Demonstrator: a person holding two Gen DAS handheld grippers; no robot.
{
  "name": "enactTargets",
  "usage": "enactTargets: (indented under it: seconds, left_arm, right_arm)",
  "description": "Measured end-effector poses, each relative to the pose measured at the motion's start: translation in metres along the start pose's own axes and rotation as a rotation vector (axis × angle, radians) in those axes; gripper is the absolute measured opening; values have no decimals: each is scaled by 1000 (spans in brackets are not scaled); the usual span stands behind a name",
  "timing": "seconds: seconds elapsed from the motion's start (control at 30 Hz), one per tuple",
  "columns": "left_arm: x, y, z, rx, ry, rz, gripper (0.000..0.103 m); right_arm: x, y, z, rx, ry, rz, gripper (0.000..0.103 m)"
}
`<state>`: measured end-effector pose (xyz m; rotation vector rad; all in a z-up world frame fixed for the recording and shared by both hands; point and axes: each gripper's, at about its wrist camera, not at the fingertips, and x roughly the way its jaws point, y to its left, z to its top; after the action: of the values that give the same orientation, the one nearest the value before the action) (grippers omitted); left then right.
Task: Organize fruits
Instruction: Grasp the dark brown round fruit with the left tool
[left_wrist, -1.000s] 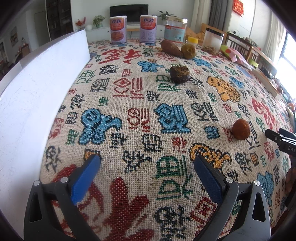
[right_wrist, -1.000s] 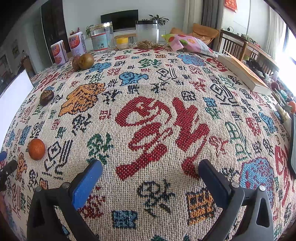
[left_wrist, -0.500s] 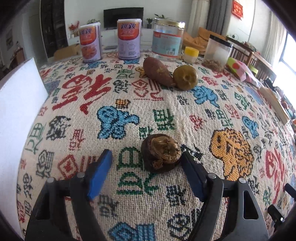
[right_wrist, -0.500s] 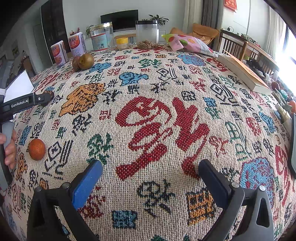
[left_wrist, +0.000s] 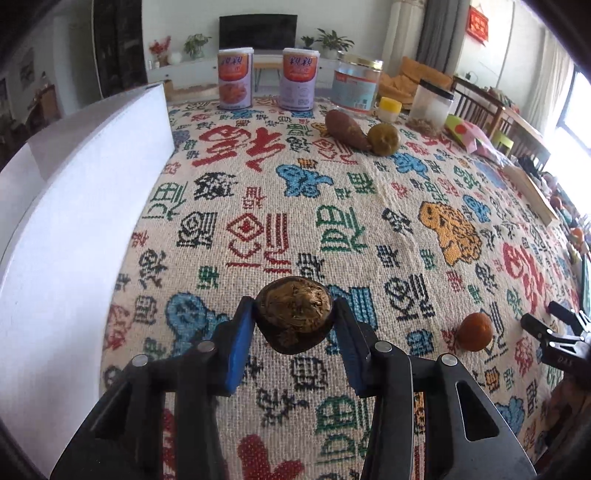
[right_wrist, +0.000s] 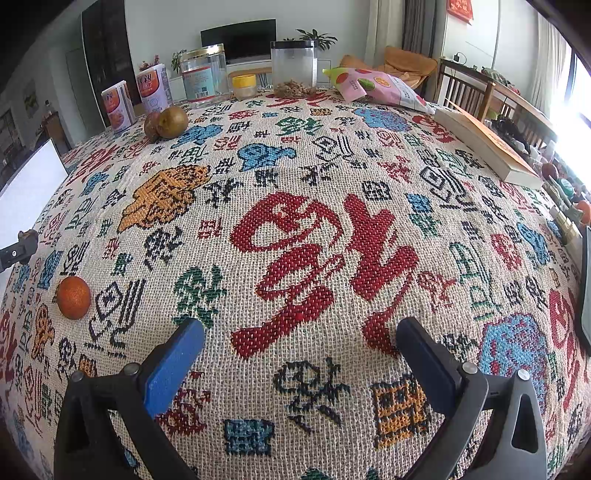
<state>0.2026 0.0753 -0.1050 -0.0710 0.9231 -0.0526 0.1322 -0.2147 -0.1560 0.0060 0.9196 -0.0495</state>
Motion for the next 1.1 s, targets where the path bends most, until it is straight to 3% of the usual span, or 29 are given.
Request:
enactTargets:
  seconds: [0.13,0.2,0.23,0.27,0.53,1.1]
  left_arm:
    - [7,10,-20,-23,24,36,47]
    - [6,10,-22,-22,-15,91,64]
    - [8,9,-22,-19,-19,128,83]
    - [12,9,-24,-16,-18,152,90]
    - [14,16,-23,-47,-1,147,98]
    - [15,15,-23,-50,-1,145,99]
  right_arm:
    - [0,0,0,0,0,0,103]
    - [0,0,0,0,0,0,103]
    - [0,0,0,0,0,0,103]
    - [0,0,0,0,0,0,103]
    - [0,0,0,1,0,1,103]
    - [0,0,0,1,-1,0,103]
